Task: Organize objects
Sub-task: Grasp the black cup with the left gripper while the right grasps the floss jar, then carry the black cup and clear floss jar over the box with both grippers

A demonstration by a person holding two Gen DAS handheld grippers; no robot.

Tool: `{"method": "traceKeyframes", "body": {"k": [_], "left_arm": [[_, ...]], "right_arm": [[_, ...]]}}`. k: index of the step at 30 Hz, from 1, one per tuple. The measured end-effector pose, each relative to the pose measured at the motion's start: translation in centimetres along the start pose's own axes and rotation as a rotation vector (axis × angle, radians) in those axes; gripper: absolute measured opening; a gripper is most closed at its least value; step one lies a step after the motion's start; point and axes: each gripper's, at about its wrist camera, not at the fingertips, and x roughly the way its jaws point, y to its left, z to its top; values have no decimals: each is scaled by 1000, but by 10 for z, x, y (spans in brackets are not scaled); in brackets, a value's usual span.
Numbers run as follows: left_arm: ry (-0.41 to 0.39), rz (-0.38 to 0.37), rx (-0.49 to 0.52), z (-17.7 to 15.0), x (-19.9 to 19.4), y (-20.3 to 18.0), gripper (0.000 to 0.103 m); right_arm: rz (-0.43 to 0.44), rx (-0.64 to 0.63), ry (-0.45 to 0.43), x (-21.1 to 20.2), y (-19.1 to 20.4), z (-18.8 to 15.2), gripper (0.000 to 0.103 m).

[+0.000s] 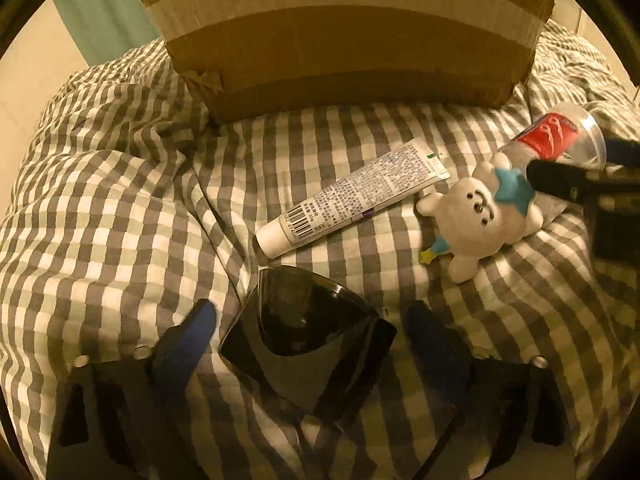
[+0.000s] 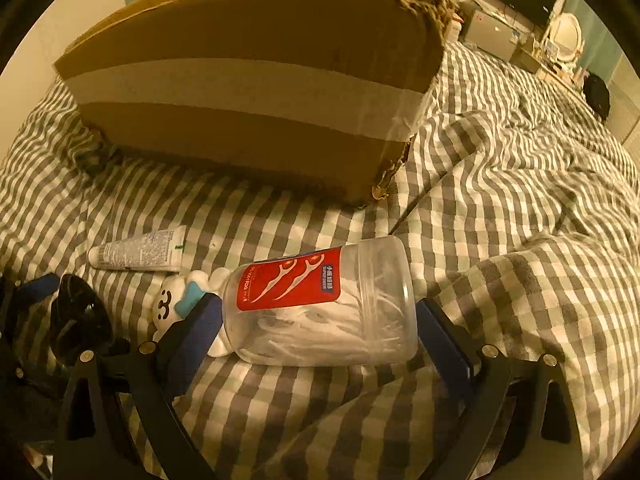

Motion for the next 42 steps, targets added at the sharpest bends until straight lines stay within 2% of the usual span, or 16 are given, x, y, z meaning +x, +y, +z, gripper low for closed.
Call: {"method": "traceKeyframes", "body": {"k": [2,7,11,16,22,24,33,42], "left_arm": [[7,-2,0,-3,0,1,76],[1,-5,-10,-3,-5,1,75],[-36,-37,-31,-1,-20,0,75],[-77,-58,-51,7,-35,3,74],[-82,-70,-60,10,-39,8,71],[-84,-77,-64,5,-44,3,67],[-87,-107,-64,4,-44,7,64],[-150,-149,-95,11,-76,15,64]], "right_arm": [[1,-8,-6,-5,4,-3,96],[1,-16,2,-9,4,-10,96],[-35,-43,31,-3,10,-9,96],[-38,-28,33,5,5,-3,96],[-52,-6,30,8,2,0,95],[-50,5,15,6,-2,0,95],[16,63,-80,-26,-16,-1,93],[98,52,-142,-69,-5,-5,93]]}}
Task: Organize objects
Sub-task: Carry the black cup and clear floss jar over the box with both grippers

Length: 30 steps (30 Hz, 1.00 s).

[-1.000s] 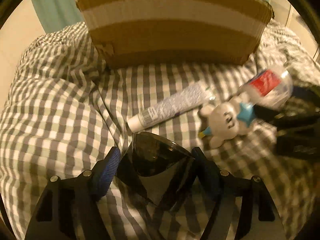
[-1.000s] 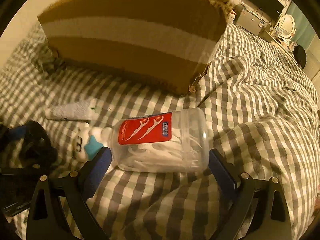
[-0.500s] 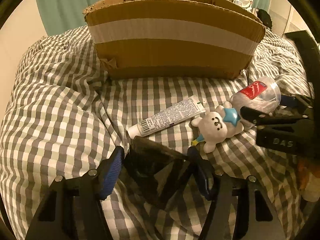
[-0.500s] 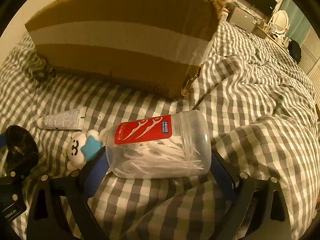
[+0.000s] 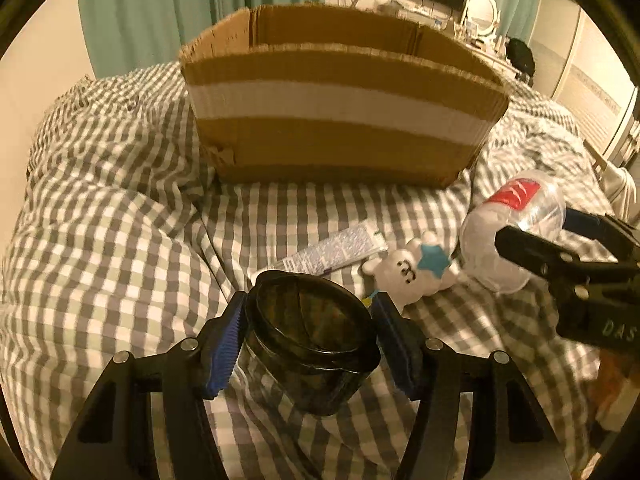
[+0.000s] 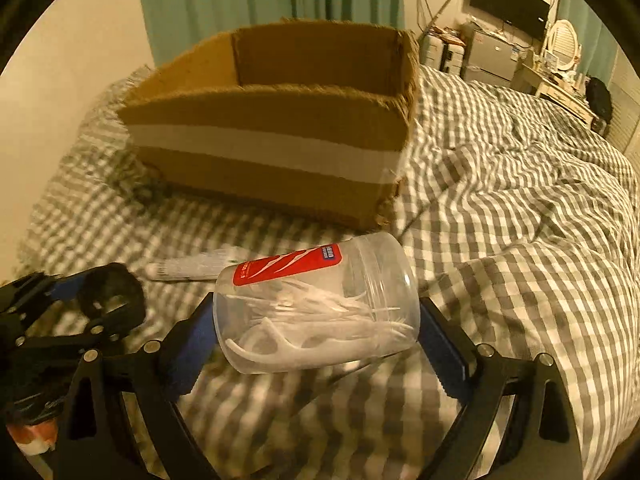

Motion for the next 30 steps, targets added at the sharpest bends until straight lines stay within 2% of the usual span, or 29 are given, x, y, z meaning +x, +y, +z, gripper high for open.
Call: {"method": "traceKeyframes", "body": {"k": [17,24,30], "left_arm": [[-141,-22,-2,21,-64,-2,63],[-212,-71,-12,52,-90,1,63],[-241,-111,-13,92,-99,8,63]], "right_arm": [[0,-49,-139,-80,16,9,93],[15,-85,-201,-110,28,21,93],[-2,-123,-239,-120,33,52,92]]}}
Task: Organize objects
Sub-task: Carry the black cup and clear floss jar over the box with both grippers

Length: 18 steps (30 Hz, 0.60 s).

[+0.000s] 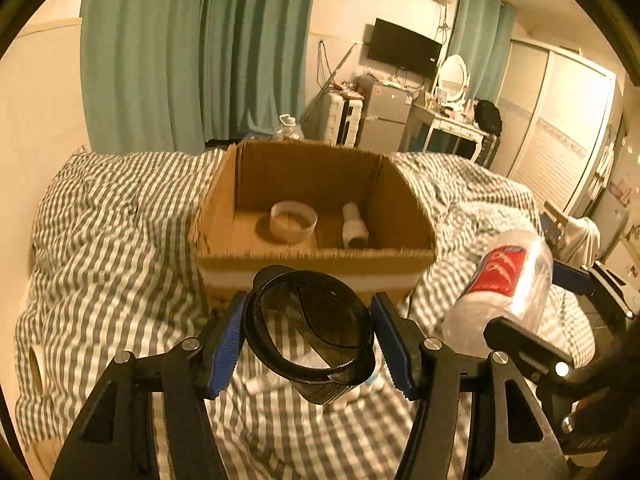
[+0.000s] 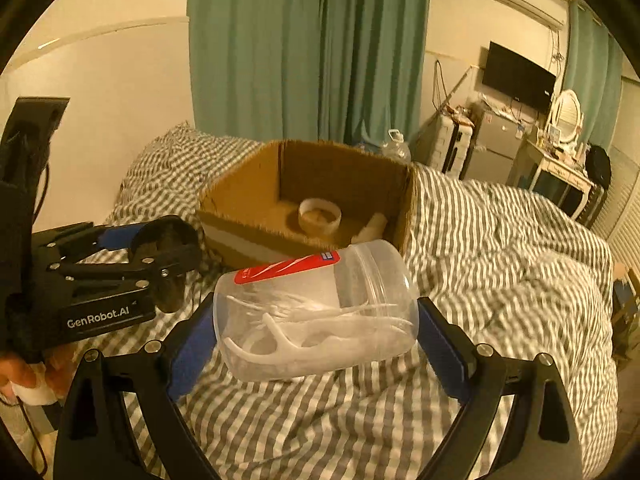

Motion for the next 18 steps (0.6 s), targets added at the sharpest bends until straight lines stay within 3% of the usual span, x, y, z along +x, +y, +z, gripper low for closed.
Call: {"method": "traceKeyframes", "body": {"k": [4,8,18], "left_arm": [[-10,22,18,29,12,2,63],[-19,6,24,60,28,5,63],[22,23,37,113,100,14,63]], "right_arm": [[-21,-25,-12,10,-3,24,92],[15,-7,-9,25,-13,49,92],[31,-10,2,86,-34,101,92]]}}
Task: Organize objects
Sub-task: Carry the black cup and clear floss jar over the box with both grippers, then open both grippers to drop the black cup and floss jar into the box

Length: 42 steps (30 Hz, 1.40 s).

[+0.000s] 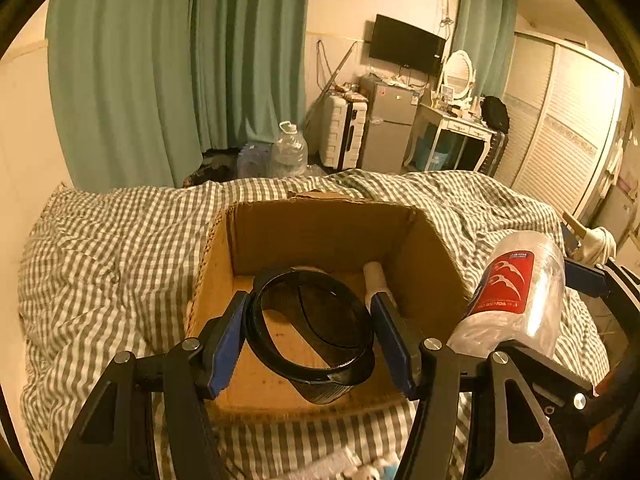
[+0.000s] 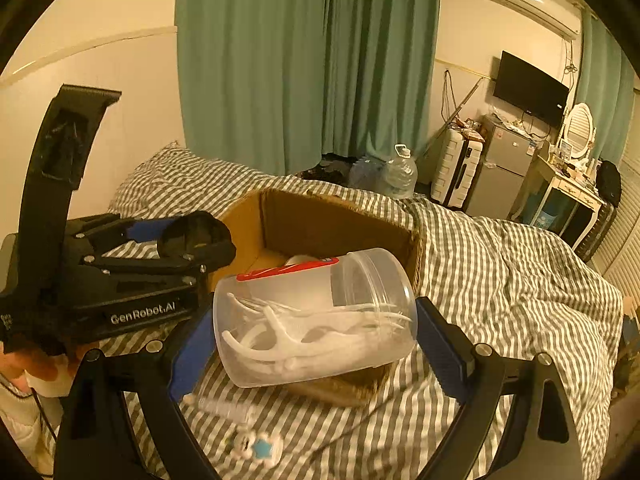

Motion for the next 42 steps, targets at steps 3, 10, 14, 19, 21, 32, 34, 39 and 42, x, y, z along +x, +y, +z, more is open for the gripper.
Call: {"method": "traceKeyframes", "body": {"k": [3,10,14,19,21,32,34,39,42], "left_arm": [[26,16,-9,8,24,8,63],[95,49,0,5,76,22,63],[127,50,3,1,97,31,63],[153,45,5,-7,112,33,63],[159,52,15,-7,116,30,63],[150,18,31,-9,117,21,65],[129,18,44,-5,114,19,70],[57,69,78,8,99,12,89],[48,83,60,14,89,13,89]], "right_arm": [[1,-4,25,26,-3,7,92],[37,-9,106,90,-8,1,92],[50,-13,152,119,-9,-7,92],[64,-25,190,137,-10,-18,92],[67,-29,200,142,-11,-20,92],[33,-16,226,143,-13,-27,93],[13,-22,213,137,-12,-26,93],[-24,-56,172,122,-5,-19,97],[-29,-49,149,112,-7,-15,98]]}}
